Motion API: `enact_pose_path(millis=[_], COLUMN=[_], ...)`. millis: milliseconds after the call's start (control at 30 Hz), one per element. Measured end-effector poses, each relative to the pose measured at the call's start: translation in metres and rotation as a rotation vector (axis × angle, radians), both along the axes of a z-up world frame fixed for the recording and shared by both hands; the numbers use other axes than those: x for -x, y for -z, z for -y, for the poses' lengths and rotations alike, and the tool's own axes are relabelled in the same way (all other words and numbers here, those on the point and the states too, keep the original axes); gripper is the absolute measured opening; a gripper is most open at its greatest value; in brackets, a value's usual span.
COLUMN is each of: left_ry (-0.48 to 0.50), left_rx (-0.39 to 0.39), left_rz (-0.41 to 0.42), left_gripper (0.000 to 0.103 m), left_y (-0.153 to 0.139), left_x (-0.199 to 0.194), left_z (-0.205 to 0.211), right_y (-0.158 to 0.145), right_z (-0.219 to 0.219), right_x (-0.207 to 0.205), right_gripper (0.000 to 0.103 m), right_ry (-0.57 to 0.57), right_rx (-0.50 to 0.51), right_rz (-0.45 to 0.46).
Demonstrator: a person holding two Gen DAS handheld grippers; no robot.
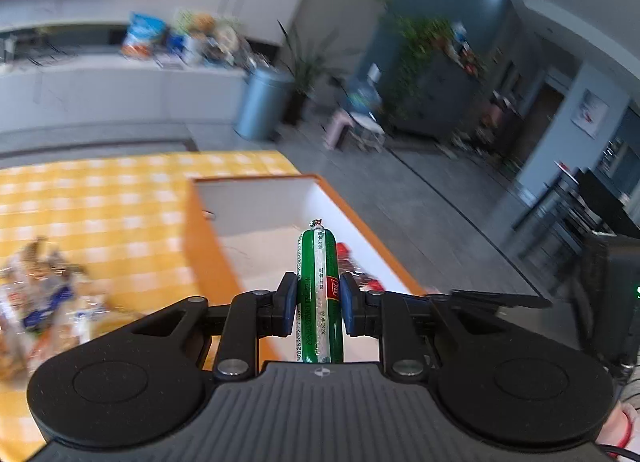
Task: Organize snacks
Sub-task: 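Carry the sausage and cola bottle into the orange box and open both tools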
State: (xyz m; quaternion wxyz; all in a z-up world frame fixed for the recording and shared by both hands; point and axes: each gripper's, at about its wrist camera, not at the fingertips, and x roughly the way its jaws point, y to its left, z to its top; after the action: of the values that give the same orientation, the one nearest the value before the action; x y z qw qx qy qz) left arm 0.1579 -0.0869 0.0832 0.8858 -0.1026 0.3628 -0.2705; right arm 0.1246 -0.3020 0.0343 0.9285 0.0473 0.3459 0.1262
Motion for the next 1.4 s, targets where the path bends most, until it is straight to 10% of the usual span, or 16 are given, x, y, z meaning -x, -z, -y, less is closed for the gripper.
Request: enact_pose_path(millis=[600,1400], left_ry=[0.205,0.221], left_rx=[-0.222,-0.259], left_rz=[-0.325,-0.332], left_gripper=[0.017,0.019], left_y=[0.056,0.060], left_x=[-0.082,-0.072], left_z=[0.076,0.075], right_y=[0.056,0.103], right_z=[0.039,0.016], right_x=[-0.091,-0.110], right_gripper=[0.029,0.030], right_ry=[-0.067,-0.142], right_rx=[0.150,0.271], right_rz=[-0.347,-0.522])
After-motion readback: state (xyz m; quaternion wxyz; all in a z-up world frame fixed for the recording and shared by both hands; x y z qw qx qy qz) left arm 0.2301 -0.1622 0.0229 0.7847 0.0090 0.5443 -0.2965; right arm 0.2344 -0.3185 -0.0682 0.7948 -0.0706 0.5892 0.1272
